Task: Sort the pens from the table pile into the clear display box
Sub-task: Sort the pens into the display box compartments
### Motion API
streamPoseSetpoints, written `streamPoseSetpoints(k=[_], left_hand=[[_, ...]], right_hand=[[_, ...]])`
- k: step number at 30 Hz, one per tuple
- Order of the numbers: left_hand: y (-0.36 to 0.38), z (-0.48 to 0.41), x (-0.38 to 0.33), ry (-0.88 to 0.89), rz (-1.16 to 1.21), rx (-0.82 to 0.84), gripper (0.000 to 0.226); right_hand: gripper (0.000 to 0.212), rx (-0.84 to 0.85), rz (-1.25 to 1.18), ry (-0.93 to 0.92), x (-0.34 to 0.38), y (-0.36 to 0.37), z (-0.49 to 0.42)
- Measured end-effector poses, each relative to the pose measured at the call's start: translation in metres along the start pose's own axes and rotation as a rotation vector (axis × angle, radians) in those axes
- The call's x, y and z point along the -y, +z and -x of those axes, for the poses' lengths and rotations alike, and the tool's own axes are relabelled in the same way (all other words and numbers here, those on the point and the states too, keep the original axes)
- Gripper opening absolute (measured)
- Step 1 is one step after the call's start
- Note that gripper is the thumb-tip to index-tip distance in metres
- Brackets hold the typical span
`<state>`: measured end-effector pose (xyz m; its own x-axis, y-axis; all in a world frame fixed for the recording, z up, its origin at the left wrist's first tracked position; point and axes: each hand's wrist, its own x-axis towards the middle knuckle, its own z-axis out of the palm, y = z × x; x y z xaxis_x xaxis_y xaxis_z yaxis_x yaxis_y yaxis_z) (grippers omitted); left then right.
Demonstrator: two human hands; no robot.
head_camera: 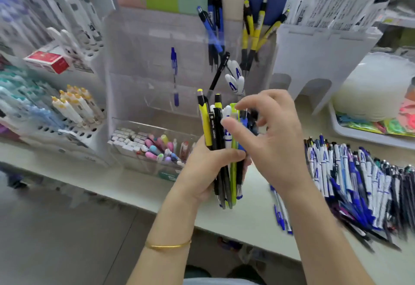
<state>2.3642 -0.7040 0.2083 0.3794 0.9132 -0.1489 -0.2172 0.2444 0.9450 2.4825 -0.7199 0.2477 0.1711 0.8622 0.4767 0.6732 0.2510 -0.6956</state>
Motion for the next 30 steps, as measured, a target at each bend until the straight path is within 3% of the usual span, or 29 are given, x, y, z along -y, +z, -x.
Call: streamPoseSetpoints(k=[4, 8, 11, 21, 30], left_hand=[[-0.055, 0.006, -0.021, 0.085, -0.052, 0.002, 0.029], [-0.101, 0.005, -0.04, 0.1, -0.155, -0.005, 0.013], [-0.117, 0.0, -0.048, 0.067, -0.194, 0.003, 0.015], [-0.118, -0.025, -0.059, 0.032, -0.265, 0.102, 0.028], [-0.101, -0.05, -0.069, -0.054, -0.273, 0.132, 0.027]], right_hand=[[0.043, 0.097, 0.201, 0.039, 0.055, 0.046, -0.003], [0.036, 0.199, 0.138, 0.136, 0.087, 0.089, -0.015], [0.037, 0.219, 0.185, 0.229, 0.097, 0.108, -0.022], [0.022, 0.133, 0.095, 0.311, 0.099, 0.103, -0.046], [0.012, -0.161, -0.033, 0.329, 0.089, 0.095, -0.072]])
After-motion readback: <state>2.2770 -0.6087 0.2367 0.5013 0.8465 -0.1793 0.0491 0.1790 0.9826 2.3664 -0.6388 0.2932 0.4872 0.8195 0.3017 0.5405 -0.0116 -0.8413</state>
